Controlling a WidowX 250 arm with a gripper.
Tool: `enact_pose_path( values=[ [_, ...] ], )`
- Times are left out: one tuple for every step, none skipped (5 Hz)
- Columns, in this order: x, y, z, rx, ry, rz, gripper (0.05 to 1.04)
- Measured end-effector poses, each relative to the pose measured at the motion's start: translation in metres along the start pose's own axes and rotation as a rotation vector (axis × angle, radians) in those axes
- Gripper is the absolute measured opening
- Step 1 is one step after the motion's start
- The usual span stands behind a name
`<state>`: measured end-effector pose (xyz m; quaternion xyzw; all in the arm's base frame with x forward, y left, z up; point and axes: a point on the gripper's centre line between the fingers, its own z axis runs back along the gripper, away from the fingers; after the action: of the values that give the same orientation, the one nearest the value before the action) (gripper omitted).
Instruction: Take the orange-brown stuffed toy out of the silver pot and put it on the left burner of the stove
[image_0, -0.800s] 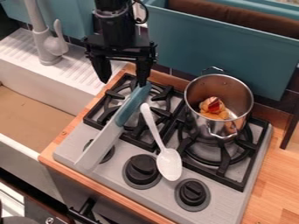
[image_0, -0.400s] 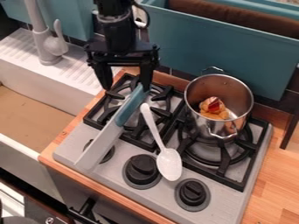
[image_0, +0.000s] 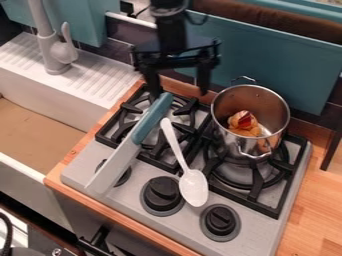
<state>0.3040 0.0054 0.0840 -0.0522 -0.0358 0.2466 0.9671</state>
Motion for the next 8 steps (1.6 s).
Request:
enact_pose_path(
  values=[
    [-0.005, -0.027, 0.003, -0.013, -0.026, 0.063, 0.999],
    [-0.013, -0.048, -0.003, 0.011, -0.022, 0.083, 0.999],
    [-0.020, -0.073, -0.012, 0.035, -0.015, 0.084, 0.999],
    [-0.024, -0.084, -0.024, 0.072, -0.015, 0.081, 0.999],
    [-0.028, -0.080, -0.033, 0.090, -0.035, 0.071, 0.999],
    [-0.029, -0.075, -0.037, 0.094, -0.032, 0.062, 0.999],
    [-0.027, -0.069, -0.040, 0.099, -0.037, 0.063, 0.999],
    [-0.023, -0.066, -0.039, 0.095, -0.039, 0.068, 0.999]
  ],
)
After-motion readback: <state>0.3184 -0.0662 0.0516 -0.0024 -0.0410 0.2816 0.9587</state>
